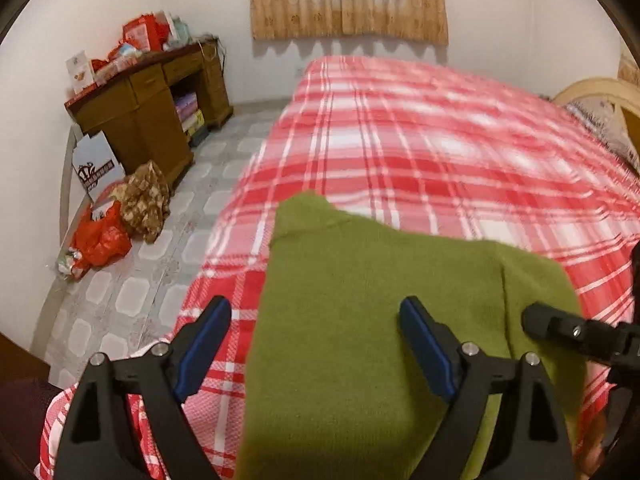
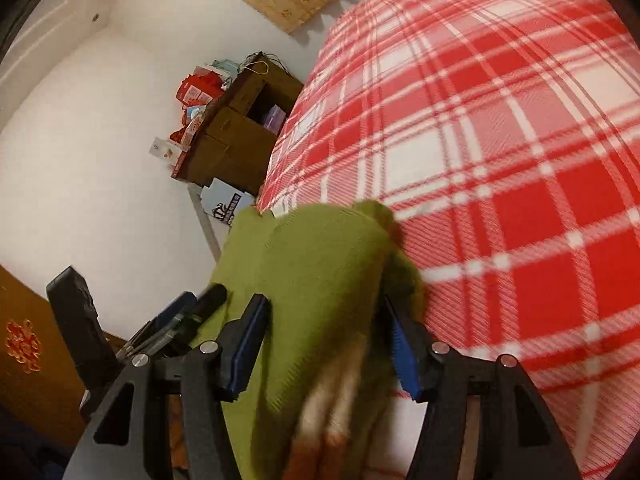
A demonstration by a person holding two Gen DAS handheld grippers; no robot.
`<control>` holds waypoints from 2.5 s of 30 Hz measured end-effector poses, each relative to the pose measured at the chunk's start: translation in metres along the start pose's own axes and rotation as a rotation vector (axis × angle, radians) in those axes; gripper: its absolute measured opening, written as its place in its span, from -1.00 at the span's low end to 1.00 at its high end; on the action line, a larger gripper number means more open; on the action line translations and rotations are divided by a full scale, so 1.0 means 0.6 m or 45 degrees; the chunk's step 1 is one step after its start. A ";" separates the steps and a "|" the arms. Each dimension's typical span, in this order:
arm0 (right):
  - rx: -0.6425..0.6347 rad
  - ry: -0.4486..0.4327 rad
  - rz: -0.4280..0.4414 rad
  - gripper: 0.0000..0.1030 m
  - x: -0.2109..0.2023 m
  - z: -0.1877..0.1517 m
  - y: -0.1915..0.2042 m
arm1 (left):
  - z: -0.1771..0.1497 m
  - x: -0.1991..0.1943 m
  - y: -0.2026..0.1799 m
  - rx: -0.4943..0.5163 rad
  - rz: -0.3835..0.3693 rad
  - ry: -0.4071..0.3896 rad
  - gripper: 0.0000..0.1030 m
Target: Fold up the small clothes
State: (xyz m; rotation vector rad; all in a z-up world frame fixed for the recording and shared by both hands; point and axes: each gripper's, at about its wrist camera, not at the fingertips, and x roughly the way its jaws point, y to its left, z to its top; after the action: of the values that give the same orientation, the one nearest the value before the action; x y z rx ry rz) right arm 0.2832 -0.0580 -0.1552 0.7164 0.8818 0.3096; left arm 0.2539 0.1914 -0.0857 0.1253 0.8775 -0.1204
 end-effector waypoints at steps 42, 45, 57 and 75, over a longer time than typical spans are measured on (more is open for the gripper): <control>-0.881 -0.135 -0.520 -0.51 -0.086 -0.253 0.169 | -0.169 -0.120 -0.021 0.025 0.190 0.032 0.78; -0.864 -0.098 -0.553 -0.48 -0.081 -0.262 0.160 | -0.174 -0.117 -0.019 -0.005 0.174 0.043 0.78; -0.701 -0.050 -0.499 -0.47 -0.099 -0.290 0.144 | -0.206 -0.134 -0.034 0.003 0.206 0.057 0.78; -0.415 -0.192 -0.202 -0.13 -0.173 -0.260 0.098 | -0.190 -0.145 0.015 -0.023 -0.056 0.001 0.81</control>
State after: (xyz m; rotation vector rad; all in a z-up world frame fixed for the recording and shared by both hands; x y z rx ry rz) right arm 0.0989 -0.0008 -0.1198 0.3605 0.7177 0.2468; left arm 0.1137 0.2232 -0.0901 0.0892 0.8820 -0.1536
